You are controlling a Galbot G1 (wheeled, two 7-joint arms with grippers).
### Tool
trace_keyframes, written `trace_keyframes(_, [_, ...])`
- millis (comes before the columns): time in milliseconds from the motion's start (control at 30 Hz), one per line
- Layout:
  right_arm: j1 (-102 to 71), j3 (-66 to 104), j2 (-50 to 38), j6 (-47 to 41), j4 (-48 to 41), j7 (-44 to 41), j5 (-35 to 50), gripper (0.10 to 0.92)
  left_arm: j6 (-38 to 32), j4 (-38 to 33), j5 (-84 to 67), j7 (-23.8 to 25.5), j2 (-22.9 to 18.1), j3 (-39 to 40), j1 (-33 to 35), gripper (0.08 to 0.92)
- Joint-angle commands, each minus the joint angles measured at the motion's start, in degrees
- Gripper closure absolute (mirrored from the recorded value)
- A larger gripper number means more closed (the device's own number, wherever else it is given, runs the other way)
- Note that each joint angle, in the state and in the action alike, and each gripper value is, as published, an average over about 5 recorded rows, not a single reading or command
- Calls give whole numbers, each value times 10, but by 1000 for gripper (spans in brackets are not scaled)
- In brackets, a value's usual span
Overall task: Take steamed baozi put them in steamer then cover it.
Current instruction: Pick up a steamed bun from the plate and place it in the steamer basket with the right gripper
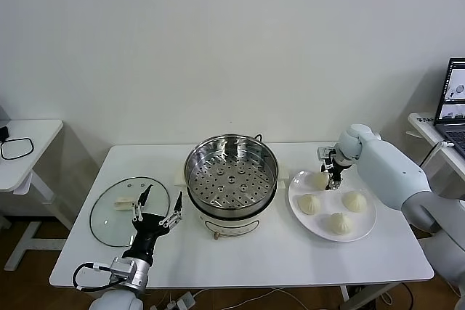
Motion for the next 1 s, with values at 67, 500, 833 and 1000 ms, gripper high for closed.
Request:
trace_keyframes(67, [11, -19, -27, -5, 43, -6, 37, 324, 0, -3, 0, 0, 0, 0, 1, 177])
trace_keyframes(500, [278, -268, -188, 37, 372, -37, 217, 328, 3, -12, -1, -1, 6, 1, 2, 177])
trace_keyframes(833, [472, -404, -79, 276, 437, -78, 232, 321, 3, -23, -8, 2, 9, -17, 8, 177])
trace_keyframes(1000, [463, -423, 6, 348, 395, -57, 204, 321, 3, -25, -11, 3, 9, -25, 9, 177])
